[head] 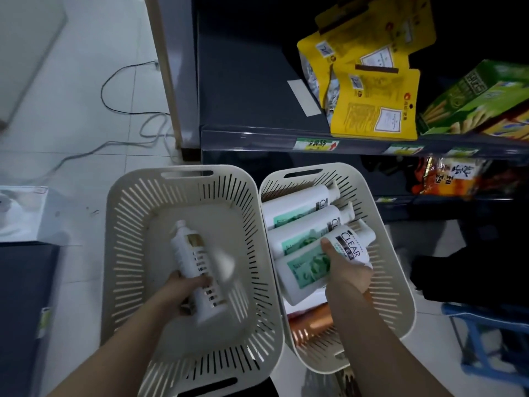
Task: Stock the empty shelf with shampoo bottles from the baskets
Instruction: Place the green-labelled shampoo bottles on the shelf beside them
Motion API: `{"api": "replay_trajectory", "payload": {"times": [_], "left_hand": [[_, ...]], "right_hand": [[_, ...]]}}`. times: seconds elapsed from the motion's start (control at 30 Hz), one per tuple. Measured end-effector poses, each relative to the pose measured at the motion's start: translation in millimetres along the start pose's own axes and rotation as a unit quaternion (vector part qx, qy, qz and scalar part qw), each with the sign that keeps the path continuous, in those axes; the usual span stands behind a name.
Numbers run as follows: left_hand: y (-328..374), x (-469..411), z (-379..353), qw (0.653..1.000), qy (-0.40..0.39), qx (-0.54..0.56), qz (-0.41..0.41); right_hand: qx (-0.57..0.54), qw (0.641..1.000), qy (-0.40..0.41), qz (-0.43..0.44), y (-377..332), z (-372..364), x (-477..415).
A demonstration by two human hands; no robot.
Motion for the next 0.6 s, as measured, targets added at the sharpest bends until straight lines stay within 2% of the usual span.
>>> {"api": "replay_trajectory", "payload": {"times": [0.2,0.43,0.5,0.6], "left_hand": [[6.5,28.3,-28.9,0.986,-0.120,0.099,-0.066],[16.1,61.1,-42.2,0.948,-0.233,0.153,-0.152],[18.2,73.7,-51.9,0.938,-0.249,0.167,-0.171],[20.6,91.9,-60.9,0.939,-0.221,0.188,-0.186]], "right_hand": [[-0.050,0.996,-0.069,-0.030,-2.0,-7.4,-0.6],[-0.070,0.989,-0.132,-0.023,-7.2,-6.5,-2.5],[-0.080,0.985,-0.155,-0.010,-8.2,-10.7,-1.9],[-0.074,0.983,-0.165,0.015,-11.6,-12.8,1.0]]}}
Point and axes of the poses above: each hand's wrist, its own x-axis away from the middle knuckle, its own z-axis out of the back of the hand, y = z × x, the point moved 6 cm from there along -x, towards the middle knuckle, and after that the axes turned 15 degrees about -y, right-handed, at the moved point
